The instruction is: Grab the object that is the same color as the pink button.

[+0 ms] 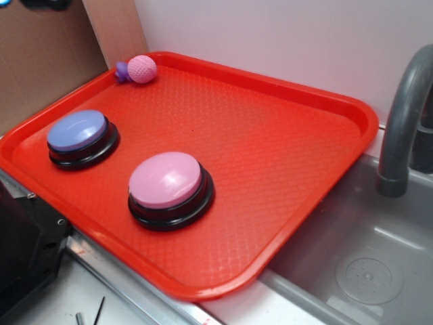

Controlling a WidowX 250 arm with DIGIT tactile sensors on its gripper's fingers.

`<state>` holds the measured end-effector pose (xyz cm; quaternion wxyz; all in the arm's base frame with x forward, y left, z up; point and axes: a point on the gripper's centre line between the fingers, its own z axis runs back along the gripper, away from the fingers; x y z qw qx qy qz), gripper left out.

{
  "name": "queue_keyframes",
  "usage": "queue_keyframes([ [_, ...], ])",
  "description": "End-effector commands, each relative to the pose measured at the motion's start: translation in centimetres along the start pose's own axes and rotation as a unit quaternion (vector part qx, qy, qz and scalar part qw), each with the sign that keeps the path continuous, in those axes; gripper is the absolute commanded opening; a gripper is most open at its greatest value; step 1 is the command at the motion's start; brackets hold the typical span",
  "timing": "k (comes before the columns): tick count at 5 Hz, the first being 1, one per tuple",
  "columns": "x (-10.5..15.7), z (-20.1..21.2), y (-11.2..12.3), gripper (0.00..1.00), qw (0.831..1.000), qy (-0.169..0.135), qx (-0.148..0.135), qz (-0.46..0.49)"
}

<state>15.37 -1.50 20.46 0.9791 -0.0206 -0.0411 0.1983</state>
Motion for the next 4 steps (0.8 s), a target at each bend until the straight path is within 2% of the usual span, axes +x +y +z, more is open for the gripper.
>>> queue_keyframes([
  [1,4.1,-3.3,-0.7,1.0,0.981,-0.061,-0.003,0.185],
  [2,8.2,-6.5,0.2,1.0,0.948,-0.089,0.0,0.304],
  [3,11.0,-8.2,1.7,1.0,0.91,-0.129,0.01,0.394],
  [4,13.8,-10.1,3.9,1.0,0.868,-0.153,0.023,0.471],
])
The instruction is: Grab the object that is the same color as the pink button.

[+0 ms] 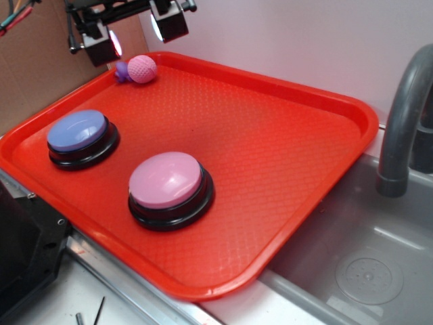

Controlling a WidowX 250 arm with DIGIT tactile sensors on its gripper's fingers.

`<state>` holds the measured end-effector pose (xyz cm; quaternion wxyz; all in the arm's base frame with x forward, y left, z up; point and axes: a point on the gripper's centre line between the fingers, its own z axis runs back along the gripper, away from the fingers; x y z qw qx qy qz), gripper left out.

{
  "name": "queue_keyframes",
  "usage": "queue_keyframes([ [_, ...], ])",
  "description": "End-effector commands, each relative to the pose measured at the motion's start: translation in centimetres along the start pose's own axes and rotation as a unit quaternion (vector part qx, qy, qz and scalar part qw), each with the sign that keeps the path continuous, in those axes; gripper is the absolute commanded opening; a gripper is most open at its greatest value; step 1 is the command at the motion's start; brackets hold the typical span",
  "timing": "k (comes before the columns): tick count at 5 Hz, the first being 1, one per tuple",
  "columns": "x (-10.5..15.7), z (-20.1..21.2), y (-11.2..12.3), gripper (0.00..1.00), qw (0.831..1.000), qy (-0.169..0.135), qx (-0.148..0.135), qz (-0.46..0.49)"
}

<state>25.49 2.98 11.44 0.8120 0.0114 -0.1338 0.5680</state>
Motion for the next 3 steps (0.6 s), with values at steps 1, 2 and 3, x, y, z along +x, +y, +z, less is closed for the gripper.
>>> queue_keyframes([
  [1,7.6,-3.7,-0.8,1.0,0.986,-0.076,0.017,0.15],
  [2,9.3,-5.0,-0.7,1.0,0.98,-0.093,0.029,0.172],
  [3,10.7,-6.4,-0.7,1.0,0.972,-0.117,0.049,0.199],
])
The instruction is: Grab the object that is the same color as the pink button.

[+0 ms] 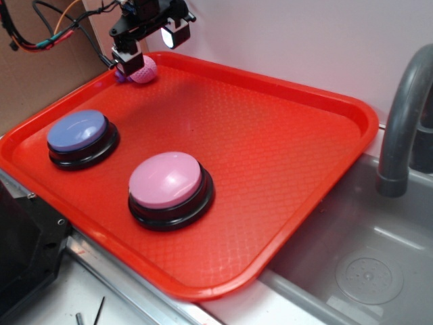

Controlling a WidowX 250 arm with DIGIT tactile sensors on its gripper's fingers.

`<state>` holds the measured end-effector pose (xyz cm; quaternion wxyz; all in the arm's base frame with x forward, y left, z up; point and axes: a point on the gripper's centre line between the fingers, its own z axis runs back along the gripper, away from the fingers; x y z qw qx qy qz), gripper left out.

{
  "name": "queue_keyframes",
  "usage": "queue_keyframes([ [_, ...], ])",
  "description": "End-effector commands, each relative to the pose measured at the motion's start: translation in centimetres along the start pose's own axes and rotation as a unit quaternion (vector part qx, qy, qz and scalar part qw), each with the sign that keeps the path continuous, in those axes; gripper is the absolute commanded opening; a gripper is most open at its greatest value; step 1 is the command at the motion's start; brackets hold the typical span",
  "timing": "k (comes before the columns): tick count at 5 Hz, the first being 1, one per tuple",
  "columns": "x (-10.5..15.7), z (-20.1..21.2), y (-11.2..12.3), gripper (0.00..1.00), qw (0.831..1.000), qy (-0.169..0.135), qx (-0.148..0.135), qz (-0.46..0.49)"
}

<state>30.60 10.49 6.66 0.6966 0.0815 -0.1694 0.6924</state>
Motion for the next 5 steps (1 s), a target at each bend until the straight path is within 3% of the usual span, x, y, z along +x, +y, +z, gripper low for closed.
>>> queue_keyframes([
  [1,4.5,-1.9,-0.1,1.0,0.997,-0.045,0.021,0.064],
  [2,5.3,-2.8,0.2,1.0,0.994,-0.056,0.048,0.079],
  [3,5.8,-3.1,0.5,1.0,0.993,-0.063,0.054,0.089],
  [4,6.0,-3.8,0.2,0.68,0.992,-0.063,0.062,0.086],
  [5,5.6,-4.1,-0.2,0.0,0.994,-0.06,0.057,0.067],
])
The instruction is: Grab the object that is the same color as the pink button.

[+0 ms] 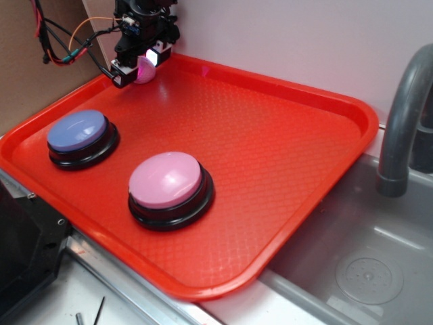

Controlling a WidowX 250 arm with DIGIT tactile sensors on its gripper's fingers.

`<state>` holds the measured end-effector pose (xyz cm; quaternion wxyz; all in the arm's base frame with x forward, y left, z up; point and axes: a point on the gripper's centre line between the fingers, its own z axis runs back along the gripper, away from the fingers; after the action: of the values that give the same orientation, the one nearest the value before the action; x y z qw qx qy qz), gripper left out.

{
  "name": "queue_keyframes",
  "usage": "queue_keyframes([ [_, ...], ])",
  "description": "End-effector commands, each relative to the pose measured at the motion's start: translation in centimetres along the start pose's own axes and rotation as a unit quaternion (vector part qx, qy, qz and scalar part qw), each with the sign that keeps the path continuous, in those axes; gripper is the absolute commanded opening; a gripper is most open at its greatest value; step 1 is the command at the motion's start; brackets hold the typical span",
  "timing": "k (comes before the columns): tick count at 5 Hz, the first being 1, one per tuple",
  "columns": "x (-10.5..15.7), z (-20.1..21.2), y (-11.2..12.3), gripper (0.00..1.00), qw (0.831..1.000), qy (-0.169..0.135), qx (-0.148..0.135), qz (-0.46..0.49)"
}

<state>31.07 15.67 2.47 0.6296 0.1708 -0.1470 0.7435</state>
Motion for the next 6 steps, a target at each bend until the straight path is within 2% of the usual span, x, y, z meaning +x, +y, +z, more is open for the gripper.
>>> queue_keyframes([
  [1,1.9,1.5,-0.7,0.0,0.999,0.001,-0.04,-0.023],
  [2,1.5,2.6,-1.1,0.0,0.996,0.019,-0.05,-0.076],
  [3,0.0,4.5,-1.5,0.0,0.974,0.078,-0.069,-0.2],
  [4,-1.0,7.5,-0.9,0.0,0.941,0.131,-0.11,-0.292],
  [5,-2.3,10.3,-0.1,0.0,0.896,0.168,-0.136,-0.388],
  [6,-3.6,13.5,1.3,0.0,0.864,0.181,-0.149,-0.447],
])
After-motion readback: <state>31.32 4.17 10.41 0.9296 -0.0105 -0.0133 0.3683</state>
